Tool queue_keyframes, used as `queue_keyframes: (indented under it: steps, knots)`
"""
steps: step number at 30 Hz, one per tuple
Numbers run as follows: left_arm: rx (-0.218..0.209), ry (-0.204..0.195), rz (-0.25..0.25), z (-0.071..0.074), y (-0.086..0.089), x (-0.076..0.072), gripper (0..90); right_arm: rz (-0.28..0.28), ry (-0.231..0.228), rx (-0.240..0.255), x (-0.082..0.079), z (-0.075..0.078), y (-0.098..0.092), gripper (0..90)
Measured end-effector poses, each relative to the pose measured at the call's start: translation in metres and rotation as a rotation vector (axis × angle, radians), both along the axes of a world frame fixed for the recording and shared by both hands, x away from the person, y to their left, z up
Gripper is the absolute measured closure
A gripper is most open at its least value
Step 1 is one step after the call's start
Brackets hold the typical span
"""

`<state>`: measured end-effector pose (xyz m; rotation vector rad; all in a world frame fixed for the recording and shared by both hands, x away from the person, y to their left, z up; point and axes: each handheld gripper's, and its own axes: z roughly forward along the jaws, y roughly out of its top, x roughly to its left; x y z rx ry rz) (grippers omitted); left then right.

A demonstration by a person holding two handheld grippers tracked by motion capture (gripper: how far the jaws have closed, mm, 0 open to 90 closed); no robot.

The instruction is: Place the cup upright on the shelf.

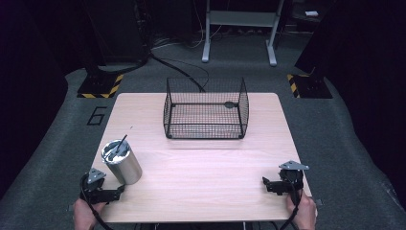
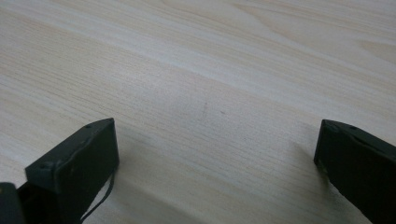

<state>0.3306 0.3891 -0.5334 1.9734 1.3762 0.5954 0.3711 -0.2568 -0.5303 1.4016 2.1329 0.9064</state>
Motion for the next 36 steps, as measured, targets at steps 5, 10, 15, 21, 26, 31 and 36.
queue_keyframes:
  steps: [5, 10, 15, 21, 26, 31, 36]
  knots:
    - [-0.001, 0.003, 0.001, 0.0, 0.0, 0.0, 0.2, -0.019, 0.005, 0.004, -0.001, 0.0, 0.002, 0.0]
    - [0.007, 0.017, -0.011, 0.002, 0.001, 0.0, 0.1, -0.018, 0.001, 0.004, 0.0, 0.0, 0.002, 0.0]
    - [0.008, 0.016, -0.009, 0.002, 0.001, 0.001, 0.1, 0.009, 0.003, 0.007, 0.002, 0.0, 0.001, 0.0]
    - [0.009, 0.017, -0.009, 0.002, 0.001, 0.0, 0.2, 0.027, 0.008, -0.002, 0.003, 0.0, 0.0, 0.0]
    - [-0.005, 0.001, -0.024, 0.001, 0.0, -0.001, 0.0, 0.03, 0.007, -0.003, 0.003, 0.0, 0.0, 0.0]
    - [-0.069, -0.033, -0.04, 0.006, 0.001, -0.007, 0.0, 0.029, 0.008, -0.003, 0.003, 0.0, 0.0, 0.0]
    - [-0.108, -0.075, -0.074, 0.02, -0.003, -0.013, 0.0, 0.03, 0.007, -0.003, 0.003, 0.0, 0.0, 0.0]
